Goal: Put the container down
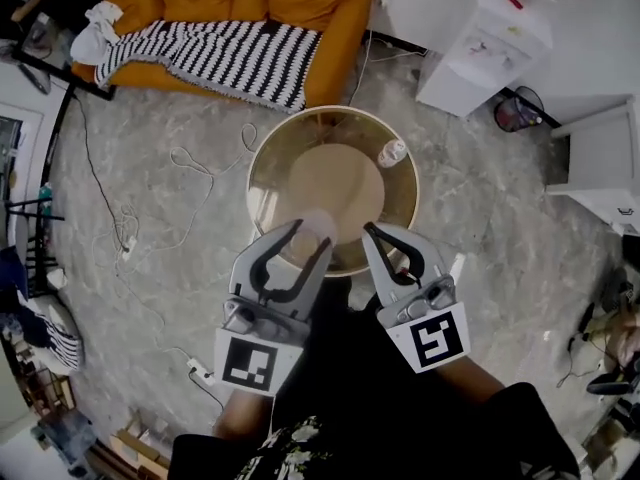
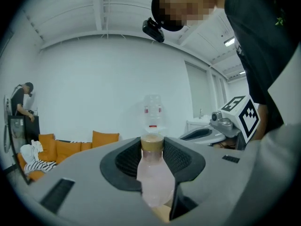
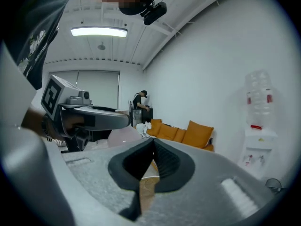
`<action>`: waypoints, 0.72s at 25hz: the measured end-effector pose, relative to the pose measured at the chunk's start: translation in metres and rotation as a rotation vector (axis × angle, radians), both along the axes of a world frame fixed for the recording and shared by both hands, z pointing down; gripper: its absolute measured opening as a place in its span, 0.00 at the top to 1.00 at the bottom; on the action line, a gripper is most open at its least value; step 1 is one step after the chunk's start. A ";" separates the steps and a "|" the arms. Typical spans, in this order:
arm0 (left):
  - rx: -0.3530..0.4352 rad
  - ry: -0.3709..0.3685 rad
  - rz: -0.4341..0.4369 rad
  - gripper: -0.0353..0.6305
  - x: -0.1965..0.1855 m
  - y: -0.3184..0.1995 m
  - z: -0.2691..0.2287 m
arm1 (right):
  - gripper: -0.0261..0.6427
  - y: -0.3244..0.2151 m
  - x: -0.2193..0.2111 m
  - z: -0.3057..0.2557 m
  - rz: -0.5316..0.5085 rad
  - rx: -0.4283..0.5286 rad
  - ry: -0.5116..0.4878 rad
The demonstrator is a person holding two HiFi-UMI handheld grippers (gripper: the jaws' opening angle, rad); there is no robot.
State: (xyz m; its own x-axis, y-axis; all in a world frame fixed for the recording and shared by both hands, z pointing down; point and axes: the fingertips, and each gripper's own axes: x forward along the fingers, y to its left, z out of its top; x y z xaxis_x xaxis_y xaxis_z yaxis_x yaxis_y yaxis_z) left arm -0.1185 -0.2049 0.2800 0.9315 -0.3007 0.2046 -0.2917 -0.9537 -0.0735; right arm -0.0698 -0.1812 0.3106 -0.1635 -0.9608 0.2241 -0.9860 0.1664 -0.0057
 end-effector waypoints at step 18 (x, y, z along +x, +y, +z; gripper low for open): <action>-0.140 -0.164 0.105 0.72 0.065 -0.051 0.182 | 0.97 -0.043 0.066 0.167 0.100 -0.204 -0.022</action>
State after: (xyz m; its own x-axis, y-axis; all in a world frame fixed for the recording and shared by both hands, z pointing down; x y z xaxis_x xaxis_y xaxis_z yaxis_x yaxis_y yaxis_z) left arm -0.0532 -0.2563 0.4622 0.9072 -0.1618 0.3883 -0.1853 -0.9824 0.0235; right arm -0.0035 -0.2242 0.4777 -0.0766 -0.9075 0.4129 -0.9968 0.0611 -0.0506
